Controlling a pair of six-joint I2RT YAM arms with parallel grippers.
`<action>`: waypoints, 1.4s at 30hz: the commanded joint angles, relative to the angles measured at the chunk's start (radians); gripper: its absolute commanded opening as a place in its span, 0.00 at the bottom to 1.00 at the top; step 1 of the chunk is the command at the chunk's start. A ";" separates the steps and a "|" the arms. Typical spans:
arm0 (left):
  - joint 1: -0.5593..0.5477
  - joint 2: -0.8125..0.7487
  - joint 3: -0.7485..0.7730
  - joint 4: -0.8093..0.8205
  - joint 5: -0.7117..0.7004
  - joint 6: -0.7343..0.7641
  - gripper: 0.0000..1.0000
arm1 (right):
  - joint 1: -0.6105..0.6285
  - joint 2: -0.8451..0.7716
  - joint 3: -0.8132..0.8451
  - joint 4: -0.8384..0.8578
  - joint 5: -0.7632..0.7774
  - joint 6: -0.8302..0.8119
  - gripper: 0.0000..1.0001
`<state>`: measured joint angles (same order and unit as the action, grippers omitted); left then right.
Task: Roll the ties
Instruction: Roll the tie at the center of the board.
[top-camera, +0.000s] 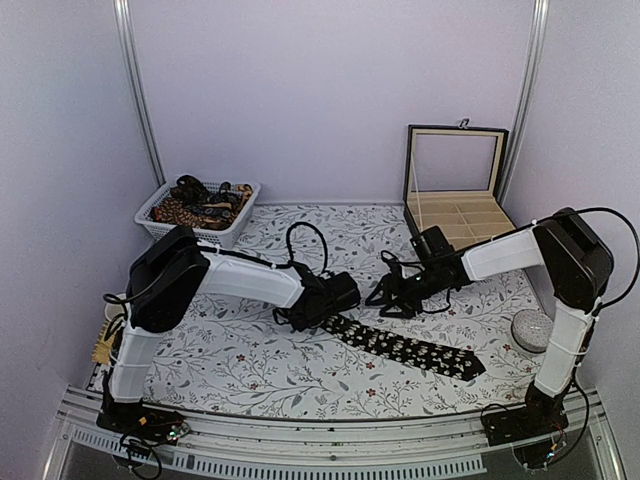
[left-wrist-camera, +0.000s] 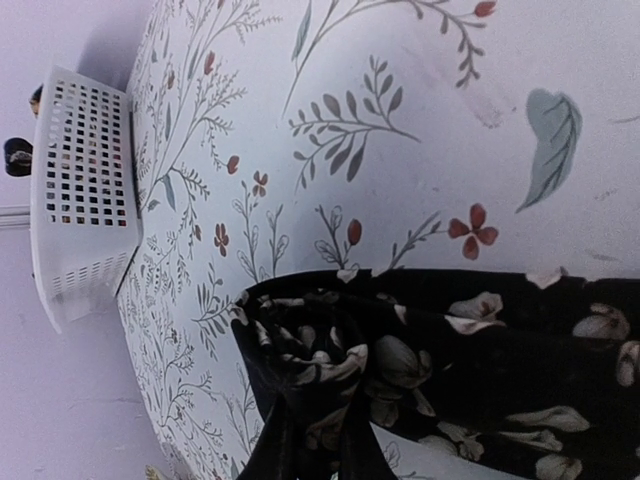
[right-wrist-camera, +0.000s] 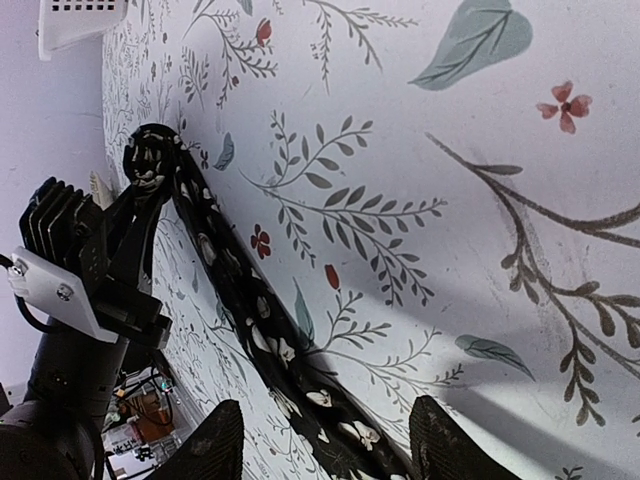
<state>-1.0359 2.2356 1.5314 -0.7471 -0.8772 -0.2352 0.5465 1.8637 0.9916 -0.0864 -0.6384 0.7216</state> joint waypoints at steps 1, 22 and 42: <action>-0.015 0.032 0.007 0.027 0.105 0.013 0.08 | -0.011 -0.077 -0.003 0.022 -0.027 0.011 0.56; 0.023 -0.039 0.006 0.094 0.322 0.108 0.34 | -0.021 -0.051 0.001 0.065 -0.075 0.035 0.56; 0.045 -0.123 0.048 0.110 0.342 0.115 0.47 | -0.023 -0.037 0.016 0.076 -0.084 0.045 0.56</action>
<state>-1.0058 2.1635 1.5532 -0.6476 -0.5495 -0.1265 0.5289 1.8637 0.9916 -0.0280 -0.7136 0.7643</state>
